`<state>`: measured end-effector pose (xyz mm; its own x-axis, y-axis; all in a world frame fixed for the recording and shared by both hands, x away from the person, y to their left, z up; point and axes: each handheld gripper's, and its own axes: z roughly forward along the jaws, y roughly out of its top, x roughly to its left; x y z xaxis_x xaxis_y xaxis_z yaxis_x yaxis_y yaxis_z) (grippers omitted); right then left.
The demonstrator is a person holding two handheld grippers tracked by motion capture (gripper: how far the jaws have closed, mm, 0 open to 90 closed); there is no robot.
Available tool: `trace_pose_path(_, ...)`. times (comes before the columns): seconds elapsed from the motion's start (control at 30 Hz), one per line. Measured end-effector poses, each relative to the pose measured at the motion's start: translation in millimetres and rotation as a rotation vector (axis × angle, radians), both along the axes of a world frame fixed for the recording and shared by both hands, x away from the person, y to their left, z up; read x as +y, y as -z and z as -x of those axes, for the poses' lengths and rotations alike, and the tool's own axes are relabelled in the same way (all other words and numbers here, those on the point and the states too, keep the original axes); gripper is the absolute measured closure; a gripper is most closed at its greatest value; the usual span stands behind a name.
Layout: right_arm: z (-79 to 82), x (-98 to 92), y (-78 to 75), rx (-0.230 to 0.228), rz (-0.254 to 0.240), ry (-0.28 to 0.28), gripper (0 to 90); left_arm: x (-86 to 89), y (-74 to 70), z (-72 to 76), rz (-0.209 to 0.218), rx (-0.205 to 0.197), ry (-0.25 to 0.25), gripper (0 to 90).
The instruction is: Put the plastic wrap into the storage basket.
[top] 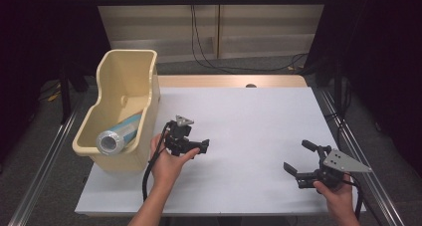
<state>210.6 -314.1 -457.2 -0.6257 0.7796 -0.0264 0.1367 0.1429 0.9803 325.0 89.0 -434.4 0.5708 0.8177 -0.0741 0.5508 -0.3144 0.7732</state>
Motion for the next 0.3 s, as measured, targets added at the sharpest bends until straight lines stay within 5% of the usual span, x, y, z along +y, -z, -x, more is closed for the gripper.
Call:
trace_pose_path(0.13, -0.1, -0.6, 0.2, -0.001, -0.001, 0.001, 1.2, 3.7, 6.6, 12.2, 0.028, -0.171, -0.025, 8.2)
trace_pose_path(0.3, -0.8, 0.4, 0.7, 0.001, 0.002, -0.001, 1.2, 7.1, 14.3, 18.8, 0.098, -0.231, -0.044, 7.7)
